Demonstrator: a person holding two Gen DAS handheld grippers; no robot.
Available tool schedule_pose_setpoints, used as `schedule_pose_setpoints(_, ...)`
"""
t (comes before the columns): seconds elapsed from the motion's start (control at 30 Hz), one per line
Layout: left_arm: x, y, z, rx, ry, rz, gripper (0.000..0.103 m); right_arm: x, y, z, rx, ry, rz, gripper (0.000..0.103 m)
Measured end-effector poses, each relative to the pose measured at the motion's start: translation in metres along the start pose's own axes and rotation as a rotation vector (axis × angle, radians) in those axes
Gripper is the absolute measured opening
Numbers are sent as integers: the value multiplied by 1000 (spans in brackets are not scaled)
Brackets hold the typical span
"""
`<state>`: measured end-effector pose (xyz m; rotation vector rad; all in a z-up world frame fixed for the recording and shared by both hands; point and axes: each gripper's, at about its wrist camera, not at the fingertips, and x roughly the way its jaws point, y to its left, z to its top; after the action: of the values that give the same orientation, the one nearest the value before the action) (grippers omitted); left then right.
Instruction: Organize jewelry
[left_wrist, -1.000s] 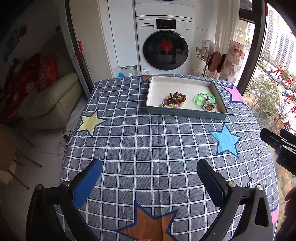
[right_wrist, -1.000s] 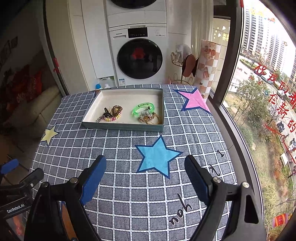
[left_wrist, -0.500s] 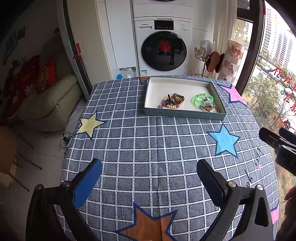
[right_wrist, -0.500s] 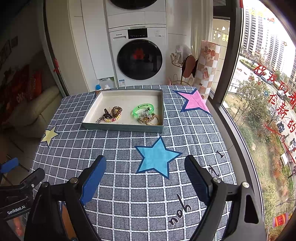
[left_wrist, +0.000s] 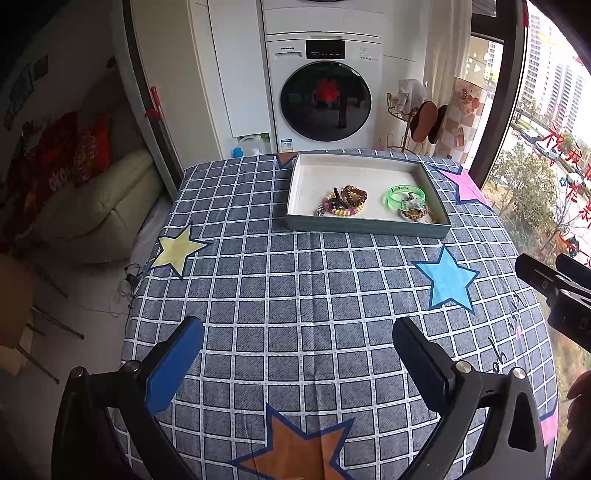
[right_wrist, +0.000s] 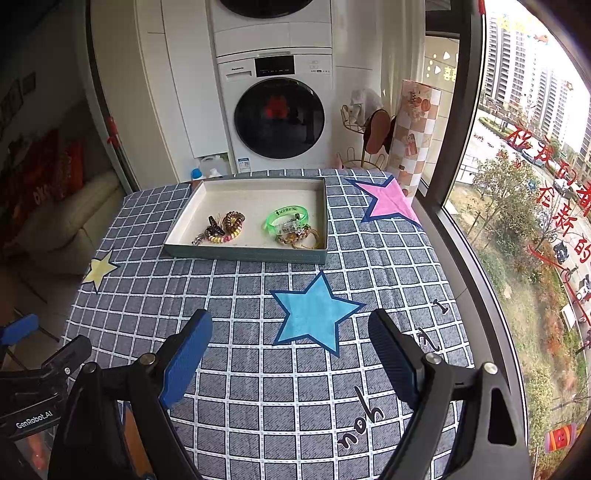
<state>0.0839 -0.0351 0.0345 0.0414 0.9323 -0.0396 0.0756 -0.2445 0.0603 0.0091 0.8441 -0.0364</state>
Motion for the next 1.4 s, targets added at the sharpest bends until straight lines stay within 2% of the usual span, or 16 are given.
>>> schedule_pose_setpoints(1.4,3,-3,1,5,17,-14,103,4,3,-5,9,14,0,88)
